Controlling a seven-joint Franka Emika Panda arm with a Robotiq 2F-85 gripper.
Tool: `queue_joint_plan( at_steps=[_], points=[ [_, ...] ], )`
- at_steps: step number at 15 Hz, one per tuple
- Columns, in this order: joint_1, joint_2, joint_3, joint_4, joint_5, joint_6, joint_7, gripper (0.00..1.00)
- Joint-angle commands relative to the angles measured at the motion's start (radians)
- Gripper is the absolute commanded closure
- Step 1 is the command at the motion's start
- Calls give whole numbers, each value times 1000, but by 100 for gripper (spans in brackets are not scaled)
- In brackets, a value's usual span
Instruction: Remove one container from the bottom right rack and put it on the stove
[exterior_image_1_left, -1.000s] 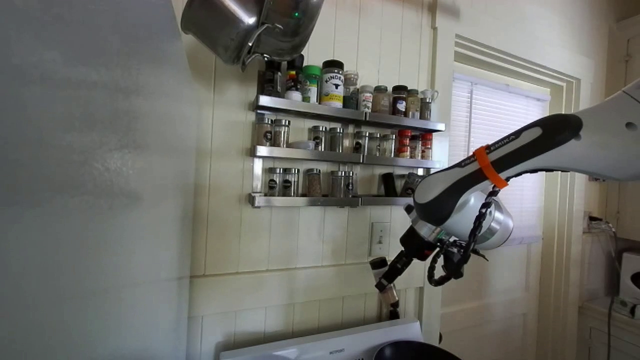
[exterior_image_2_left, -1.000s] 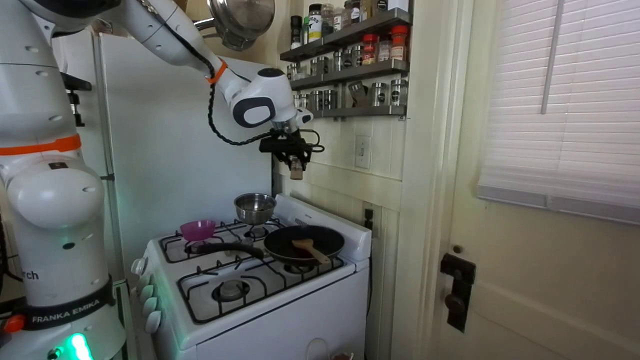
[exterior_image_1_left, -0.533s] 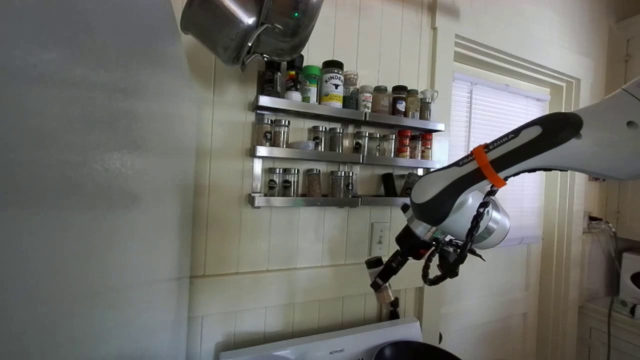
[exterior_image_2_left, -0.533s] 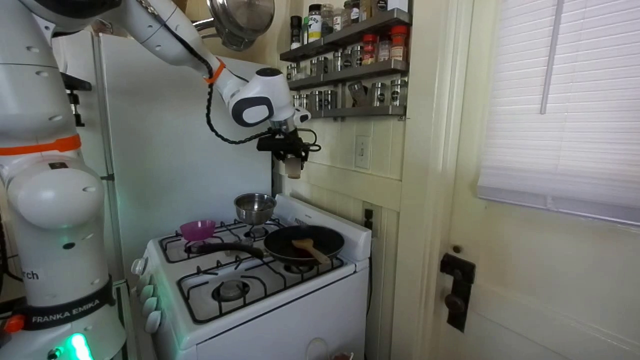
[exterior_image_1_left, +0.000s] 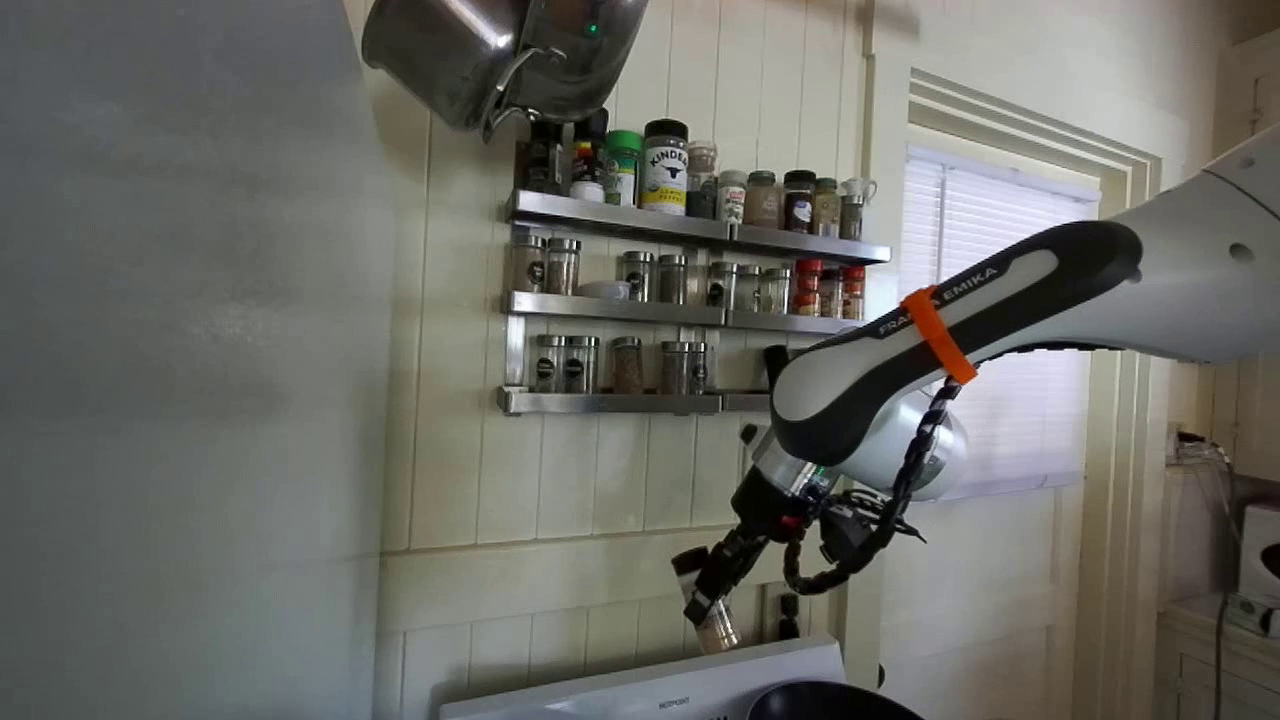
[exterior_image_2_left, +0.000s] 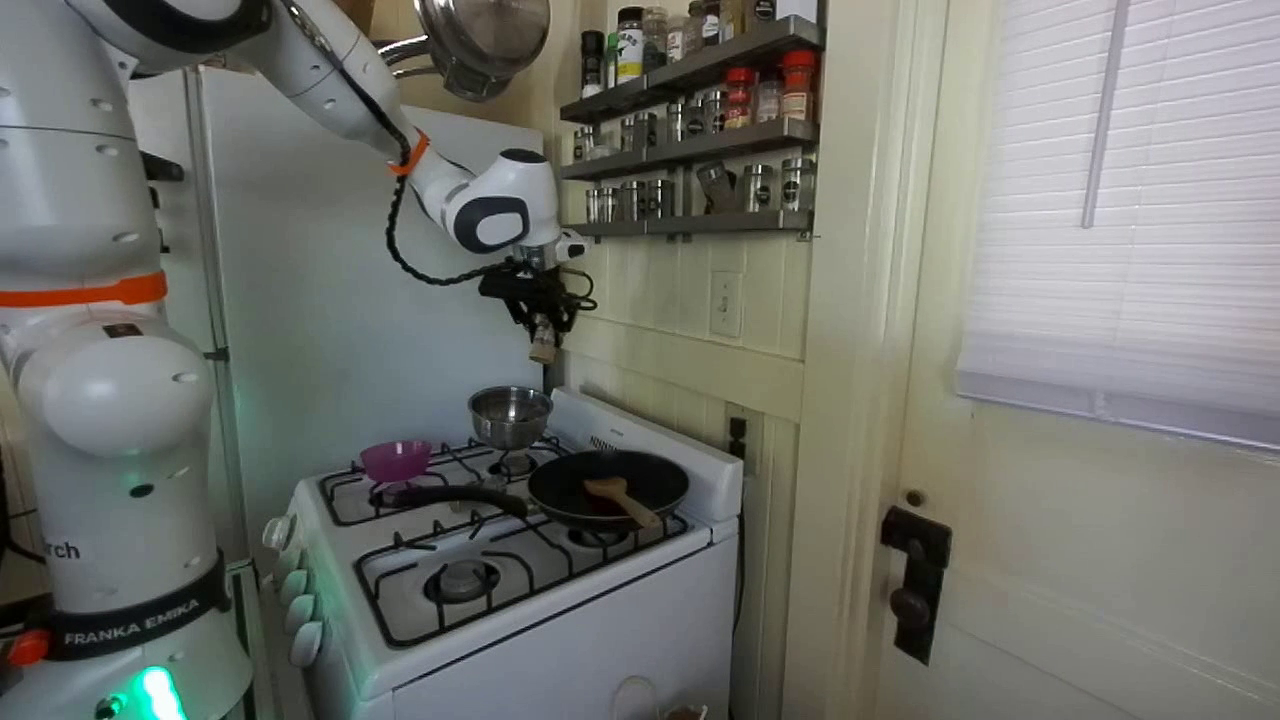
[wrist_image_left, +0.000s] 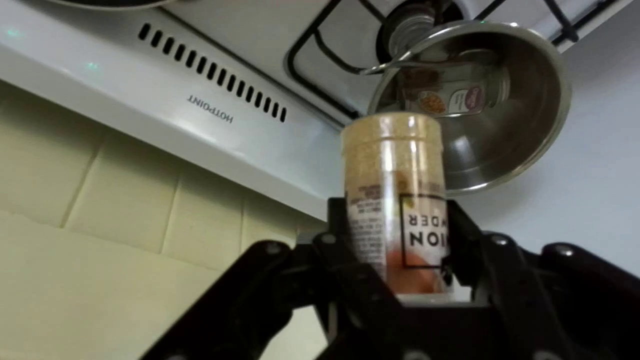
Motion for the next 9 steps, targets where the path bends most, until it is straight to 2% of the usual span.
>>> queue_joint_plan(
  at_steps=[1,9],
  points=[
    [-11,57,15,46,-44,-80,115,77],
    [-72,171,7,92,-21,-172,252,77]
  ],
)
